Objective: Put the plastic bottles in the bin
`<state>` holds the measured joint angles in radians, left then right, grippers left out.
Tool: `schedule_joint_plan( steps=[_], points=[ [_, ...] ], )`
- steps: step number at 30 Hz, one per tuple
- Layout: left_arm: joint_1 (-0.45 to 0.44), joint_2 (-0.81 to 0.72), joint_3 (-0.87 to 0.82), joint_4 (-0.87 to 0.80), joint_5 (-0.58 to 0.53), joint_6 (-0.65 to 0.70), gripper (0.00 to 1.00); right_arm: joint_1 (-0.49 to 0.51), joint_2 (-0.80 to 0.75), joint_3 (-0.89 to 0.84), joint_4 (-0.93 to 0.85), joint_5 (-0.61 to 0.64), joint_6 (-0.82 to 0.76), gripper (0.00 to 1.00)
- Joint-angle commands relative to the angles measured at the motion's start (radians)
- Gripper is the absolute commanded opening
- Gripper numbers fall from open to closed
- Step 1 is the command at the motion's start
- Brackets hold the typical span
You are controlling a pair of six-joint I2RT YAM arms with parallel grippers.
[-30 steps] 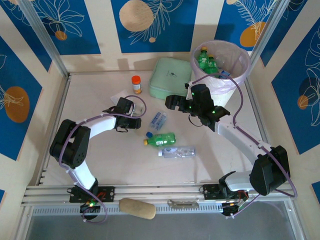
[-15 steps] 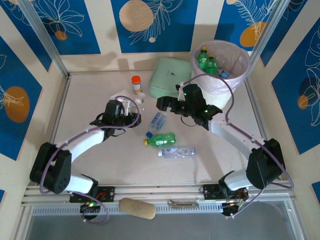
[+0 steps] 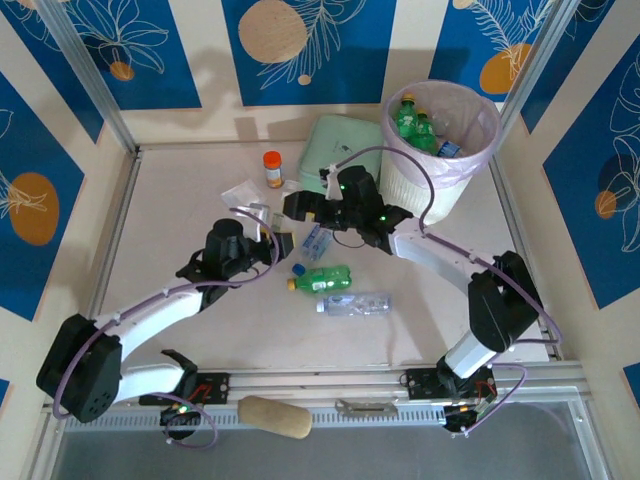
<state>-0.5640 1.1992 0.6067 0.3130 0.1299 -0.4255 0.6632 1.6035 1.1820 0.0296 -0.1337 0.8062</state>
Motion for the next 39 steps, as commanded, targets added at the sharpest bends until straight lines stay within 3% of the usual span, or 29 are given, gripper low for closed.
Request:
schedule_joint_plan(
  steps=[1, 8, 17, 26, 30, 36, 39],
  points=[
    [-0.015, -0.019, -0.006, 0.068, -0.026, -0.010, 0.51, 0.019, 0.025, 0.039, 0.020, -0.040, 0.026, 0.94],
    [-0.040, -0.002, -0.001, 0.089, -0.019, -0.013, 0.51, 0.030, 0.049, 0.036, 0.007, -0.029, 0.016, 0.87],
    [-0.053, 0.007, 0.005, 0.096, -0.015, -0.024, 0.55, 0.030, 0.053, 0.030, 0.011, -0.030, -0.005, 0.62],
    [-0.054, -0.011, -0.018, 0.107, -0.018, -0.066, 0.87, 0.012, 0.030, 0.019, -0.034, 0.032, -0.063, 0.58],
    [-0.054, -0.054, -0.058, 0.087, -0.099, -0.098, 0.91, -0.025, 0.005, 0.019, -0.097, 0.099, -0.110, 0.58],
    [-0.050, -0.123, -0.081, -0.078, -0.361, -0.167, 1.00, -0.072, -0.070, -0.010, -0.169, 0.193, -0.168, 0.57],
    [-0.038, -0.120, -0.076, -0.142, -0.424, -0.202, 1.00, -0.084, -0.120, -0.013, -0.212, 0.249, -0.209, 0.57]
  ],
)
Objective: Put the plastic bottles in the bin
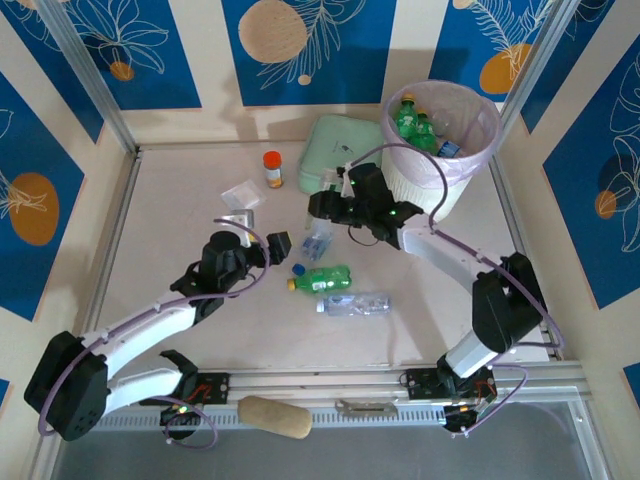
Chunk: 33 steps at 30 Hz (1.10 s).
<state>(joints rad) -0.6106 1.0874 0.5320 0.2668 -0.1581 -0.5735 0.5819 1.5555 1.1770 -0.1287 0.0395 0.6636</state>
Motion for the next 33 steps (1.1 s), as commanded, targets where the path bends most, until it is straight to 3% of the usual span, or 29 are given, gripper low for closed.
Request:
schedule_joint_plan(
  steps=[1, 10, 19, 28, 33],
  points=[
    [0.012, -0.003, 0.002, -0.110, -0.143, -0.067, 1.00, -0.006, -0.088, -0.008, -0.063, 0.086, -0.080, 0.57],
    [0.026, 0.134, 0.055, -0.099, -0.034, -0.097, 1.00, -0.116, -0.235, 0.081, -0.128, 0.102, -0.208, 0.58],
    [0.026, 0.244, 0.110, -0.090, 0.079, -0.086, 1.00, -0.301, -0.329, 0.233, -0.170, 0.066, -0.291, 0.57],
    [0.026, 0.251, 0.108, -0.104, 0.100, -0.076, 1.00, -0.433, -0.279, 0.386, -0.177, 0.194, -0.410, 0.57],
    [0.026, 0.250, 0.111, -0.106, 0.104, -0.075, 1.00, -0.509, -0.179, 0.475, -0.219, 0.185, -0.401, 0.57]
  ],
)
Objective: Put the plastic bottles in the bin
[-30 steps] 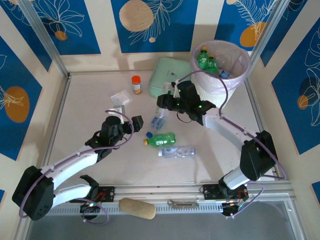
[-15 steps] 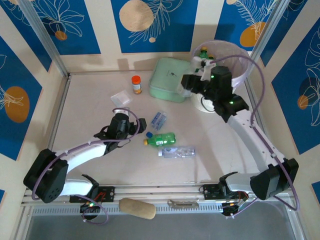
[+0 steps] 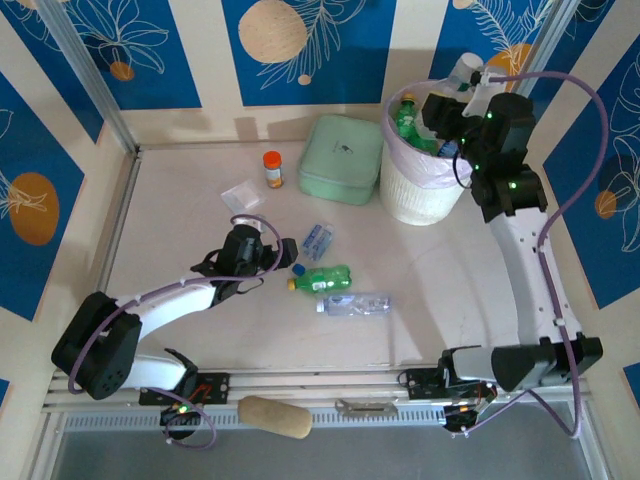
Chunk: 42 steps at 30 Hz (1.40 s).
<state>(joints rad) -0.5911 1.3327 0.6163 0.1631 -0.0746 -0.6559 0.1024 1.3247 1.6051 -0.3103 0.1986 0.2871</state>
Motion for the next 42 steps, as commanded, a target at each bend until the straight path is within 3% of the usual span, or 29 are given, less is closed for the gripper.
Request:
schedule_joint_plan(
  steps=[1, 11, 25, 28, 34, 42],
  points=[
    [0.007, 0.006, 0.027, -0.003, 0.021, 0.007, 1.00, -0.042, 0.070, 0.060, -0.048, 0.025, -0.023, 0.57],
    [0.008, -0.014, 0.020, -0.025, 0.016, 0.010, 1.00, -0.132, 0.224, 0.136, -0.165, -0.062, 0.053, 0.57],
    [0.007, -0.006, 0.028, -0.020, 0.031, 0.006, 1.00, -0.190, 0.318, 0.134, -0.203, -0.229, 0.162, 0.60],
    [0.007, -0.002, 0.031, -0.020, 0.033, 0.007, 1.00, -0.190, 0.327, 0.140, -0.203, -0.231, 0.169, 0.64],
    [0.008, 0.002, 0.044, -0.027, 0.036, 0.012, 1.00, -0.191, 0.338, 0.188, -0.238, -0.187, 0.154, 0.83],
    [0.007, 0.014, 0.054, -0.023, 0.043, 0.015, 1.00, -0.190, 0.281, 0.228, -0.253, -0.121, 0.106, 0.88]
  ],
)
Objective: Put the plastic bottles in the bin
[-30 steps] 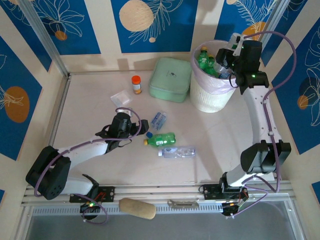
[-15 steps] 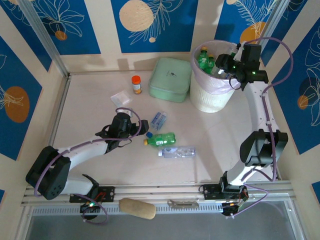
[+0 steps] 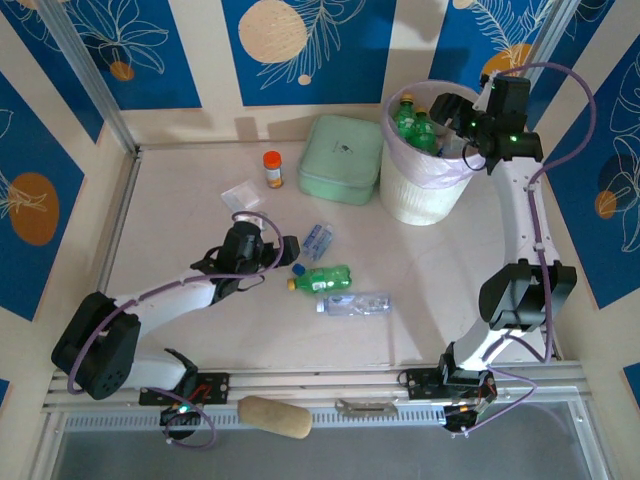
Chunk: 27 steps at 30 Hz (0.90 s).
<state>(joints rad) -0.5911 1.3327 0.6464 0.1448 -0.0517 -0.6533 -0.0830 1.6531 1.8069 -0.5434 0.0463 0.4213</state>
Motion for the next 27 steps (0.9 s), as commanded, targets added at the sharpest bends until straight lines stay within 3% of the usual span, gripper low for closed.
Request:
schedule_joint_plan(
  steps=[1, 11, 15, 27],
  points=[
    [0.007, 0.015, 0.024, -0.004, 0.019, 0.011, 1.00, -0.003, -0.062, 0.017, -0.015, 0.033, -0.031, 0.88],
    [0.008, 0.036, 0.031, 0.007, 0.040, 0.017, 1.00, 0.110, -0.274, -0.245, 0.063, 0.020, -0.045, 0.90],
    [0.008, 0.060, 0.065, -0.013, 0.094, 0.077, 1.00, 0.202, -0.365, -0.381, 0.085, 0.000, -0.057, 0.99],
    [0.004, 0.264, 0.289, -0.192, 0.261, 0.243, 0.97, 0.462, -0.465, -0.690, 0.173, 0.057, 0.078, 0.99]
  ],
)
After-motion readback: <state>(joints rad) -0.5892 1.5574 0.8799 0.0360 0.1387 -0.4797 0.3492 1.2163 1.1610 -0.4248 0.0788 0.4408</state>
